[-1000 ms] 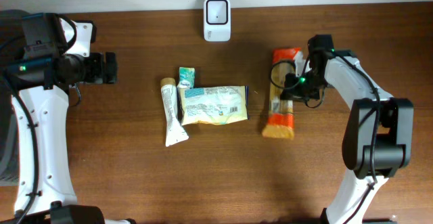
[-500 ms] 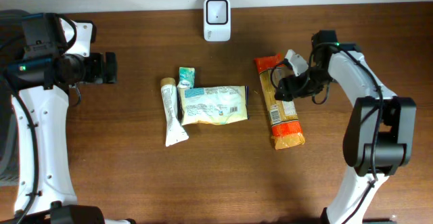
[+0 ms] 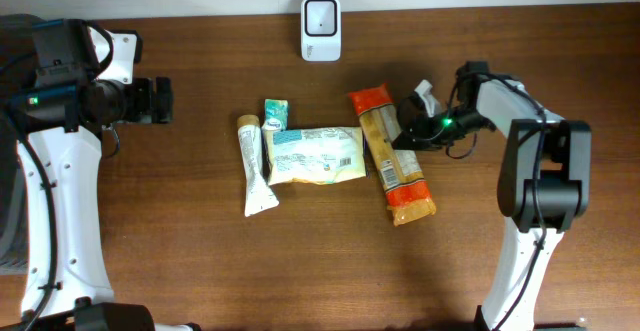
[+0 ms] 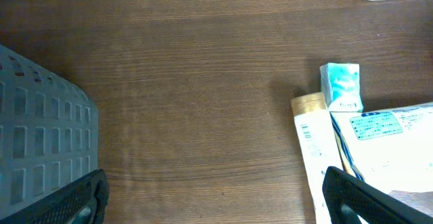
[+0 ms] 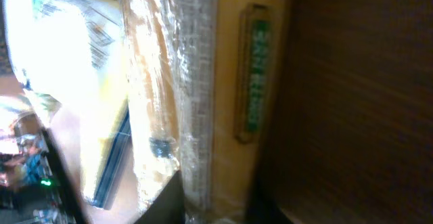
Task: Scan the item barcode
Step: 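Lift the pasta pack with the right gripper and reorient it, then carry the pasta pack with the right gripper over the white scanner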
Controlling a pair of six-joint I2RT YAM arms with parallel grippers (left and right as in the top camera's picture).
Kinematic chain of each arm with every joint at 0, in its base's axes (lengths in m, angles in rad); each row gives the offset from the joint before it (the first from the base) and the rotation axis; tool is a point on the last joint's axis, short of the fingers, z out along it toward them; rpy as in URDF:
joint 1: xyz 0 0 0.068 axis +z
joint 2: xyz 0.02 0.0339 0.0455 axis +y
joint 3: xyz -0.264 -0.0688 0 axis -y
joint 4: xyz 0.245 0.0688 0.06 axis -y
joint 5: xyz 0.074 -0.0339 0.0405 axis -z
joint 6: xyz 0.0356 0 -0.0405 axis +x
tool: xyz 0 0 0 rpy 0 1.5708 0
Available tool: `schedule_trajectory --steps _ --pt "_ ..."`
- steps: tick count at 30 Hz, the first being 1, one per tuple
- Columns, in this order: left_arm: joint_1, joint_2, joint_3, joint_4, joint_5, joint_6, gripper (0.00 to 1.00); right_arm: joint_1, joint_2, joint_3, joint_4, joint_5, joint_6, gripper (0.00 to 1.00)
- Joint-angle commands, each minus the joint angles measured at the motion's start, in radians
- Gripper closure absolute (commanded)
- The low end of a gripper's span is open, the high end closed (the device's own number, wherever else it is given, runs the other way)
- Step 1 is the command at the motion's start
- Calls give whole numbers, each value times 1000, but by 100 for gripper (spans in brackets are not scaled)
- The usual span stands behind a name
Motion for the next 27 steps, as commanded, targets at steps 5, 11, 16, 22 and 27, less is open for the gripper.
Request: schedule_trajectory --steps 5,11,16,22,27 --pt "1 -26 1 -1 -4 13 1 -5 35 5 -28 -71 103 96" --pt "1 -26 1 -1 -4 13 1 -70 -136 83 -180 -246 49 96" --pt "1 -26 1 -1 -4 13 1 -124 -310 88 -227 -471 48 96" --pt "1 -26 1 -1 -4 13 1 -172 -367 88 -269 -704 47 96" --pt "1 -26 1 -1 -4 13 1 -148 -367 97 -264 -581 49 96"
